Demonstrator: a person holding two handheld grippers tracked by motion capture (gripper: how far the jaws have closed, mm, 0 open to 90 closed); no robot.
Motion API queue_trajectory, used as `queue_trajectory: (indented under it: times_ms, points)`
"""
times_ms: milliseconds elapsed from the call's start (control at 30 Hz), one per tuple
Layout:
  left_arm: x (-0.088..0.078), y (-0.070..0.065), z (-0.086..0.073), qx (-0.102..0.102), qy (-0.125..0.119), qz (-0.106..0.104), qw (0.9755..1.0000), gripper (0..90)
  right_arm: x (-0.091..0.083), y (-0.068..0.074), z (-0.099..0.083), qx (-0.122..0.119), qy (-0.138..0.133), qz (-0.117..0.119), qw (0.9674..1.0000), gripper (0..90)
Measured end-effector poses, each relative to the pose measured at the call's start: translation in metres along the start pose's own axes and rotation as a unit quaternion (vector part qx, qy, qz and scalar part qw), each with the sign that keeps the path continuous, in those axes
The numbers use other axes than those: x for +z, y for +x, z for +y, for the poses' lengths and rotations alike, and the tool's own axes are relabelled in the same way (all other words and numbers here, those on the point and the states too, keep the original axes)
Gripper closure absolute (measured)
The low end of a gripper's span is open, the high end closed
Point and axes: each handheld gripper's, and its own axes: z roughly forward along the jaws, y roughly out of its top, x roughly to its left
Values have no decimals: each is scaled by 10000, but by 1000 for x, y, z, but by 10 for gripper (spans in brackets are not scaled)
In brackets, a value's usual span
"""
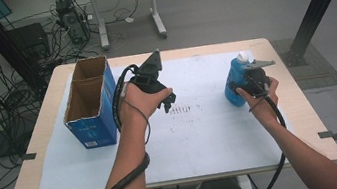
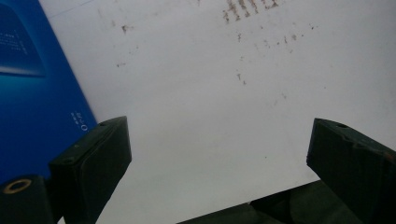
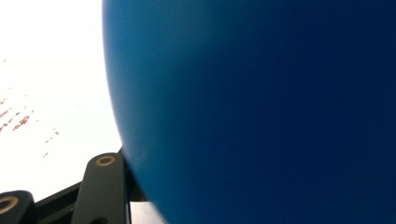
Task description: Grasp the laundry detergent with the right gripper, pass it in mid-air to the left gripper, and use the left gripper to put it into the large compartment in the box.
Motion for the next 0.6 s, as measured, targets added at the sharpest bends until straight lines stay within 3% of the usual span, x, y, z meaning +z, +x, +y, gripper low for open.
queue_trajectory:
  times_ms: [600]
  points:
    - [-4,0,-2,14,-11,1,10000,70,0,-1,0,16,11,47,10000,403]
